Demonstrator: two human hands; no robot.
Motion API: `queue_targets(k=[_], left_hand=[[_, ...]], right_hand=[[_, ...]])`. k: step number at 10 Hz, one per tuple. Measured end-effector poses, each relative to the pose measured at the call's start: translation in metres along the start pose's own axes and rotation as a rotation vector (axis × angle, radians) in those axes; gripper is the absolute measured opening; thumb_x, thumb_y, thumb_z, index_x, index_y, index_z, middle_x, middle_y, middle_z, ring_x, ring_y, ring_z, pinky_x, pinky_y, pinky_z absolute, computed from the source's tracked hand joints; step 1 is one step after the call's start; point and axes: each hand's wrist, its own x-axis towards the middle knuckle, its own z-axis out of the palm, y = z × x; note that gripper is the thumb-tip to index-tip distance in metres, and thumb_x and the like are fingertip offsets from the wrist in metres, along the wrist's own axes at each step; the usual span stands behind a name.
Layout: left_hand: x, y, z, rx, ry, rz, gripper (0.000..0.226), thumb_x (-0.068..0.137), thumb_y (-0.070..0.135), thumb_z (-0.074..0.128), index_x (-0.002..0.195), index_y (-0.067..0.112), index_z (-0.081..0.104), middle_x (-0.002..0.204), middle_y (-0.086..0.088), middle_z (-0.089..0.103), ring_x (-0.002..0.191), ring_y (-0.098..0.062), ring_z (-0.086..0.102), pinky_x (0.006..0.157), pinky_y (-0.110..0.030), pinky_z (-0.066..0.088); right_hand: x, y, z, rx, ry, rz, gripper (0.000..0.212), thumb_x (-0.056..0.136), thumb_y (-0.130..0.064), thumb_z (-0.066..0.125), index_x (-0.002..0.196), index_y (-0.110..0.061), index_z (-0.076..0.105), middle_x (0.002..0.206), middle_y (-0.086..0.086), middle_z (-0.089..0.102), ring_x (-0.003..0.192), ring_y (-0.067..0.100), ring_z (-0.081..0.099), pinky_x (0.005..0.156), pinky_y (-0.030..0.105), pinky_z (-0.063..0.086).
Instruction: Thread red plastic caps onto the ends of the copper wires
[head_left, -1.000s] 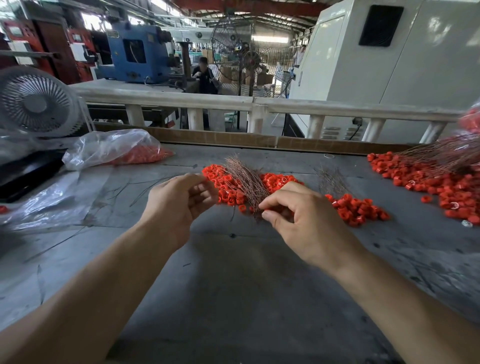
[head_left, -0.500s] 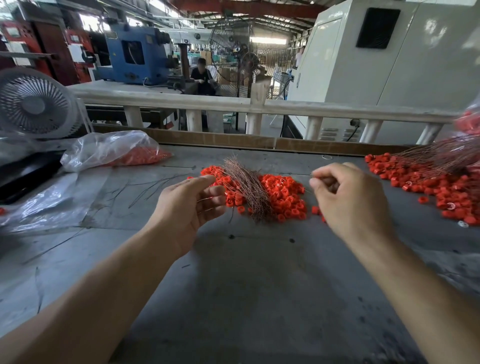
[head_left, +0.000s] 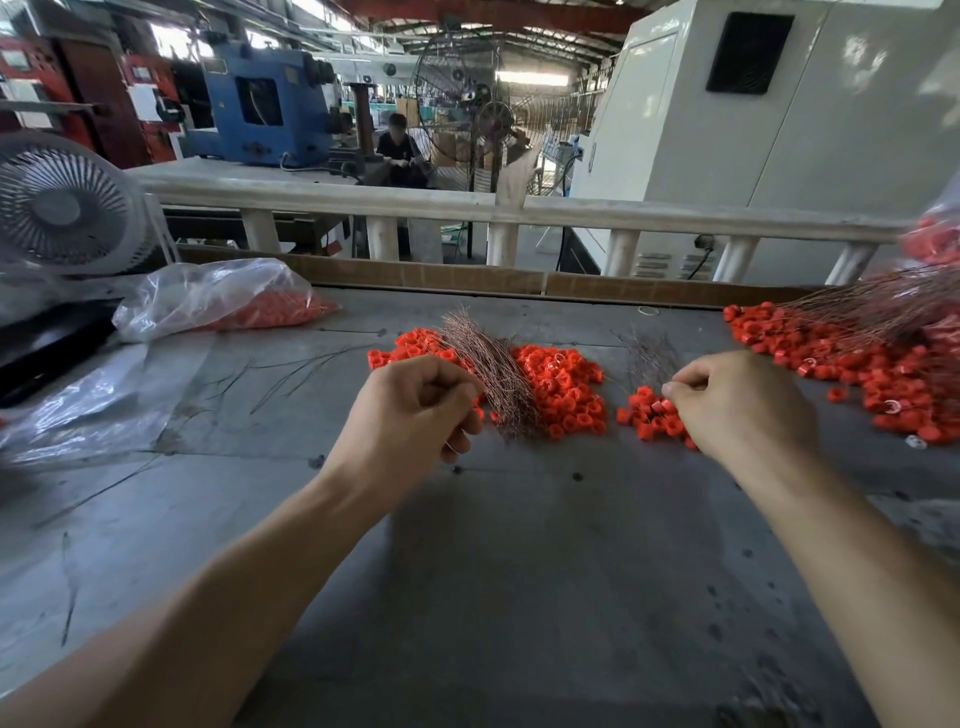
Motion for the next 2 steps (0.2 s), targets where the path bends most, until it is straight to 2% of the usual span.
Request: queue_targets(k=[1,2], left_hand=[[-0.002,0.0008,0.0015,0.083,-0.025,0.052,0.017,0.097,0.004,0.059,0.089,0.012,0.071,0.07,-0.005,0.072,0.057,-0.017,0.064,0.054,-0.031,0.056],[-0.0116,0.0076,0.0033,0.19,-0.127,0.084,0.015,0.097,0.011,0.062,0.087,0.016,0.071,0.072,0.001,0.073,0.059,-0.015,0.067,0.06,-0.04,0.059]], right_hand=[[-0.0033,-0.0036,-0.0034,-0.024,0.011,-0.026,0.019,0.093,-0.04,0.068,0.087,-0.025,0.078,0.084,0.004,0.073,0.083,0.032,0.066,0.066,0.032,0.046],[-0.0116,-0.0125,-0.011,-0.027,0.094,-0.136,0.02,0.093,-0.042,0.067,0.095,-0.024,0.076,0.098,0.003,0.072,0.091,0.031,0.065,0.068,0.033,0.047]])
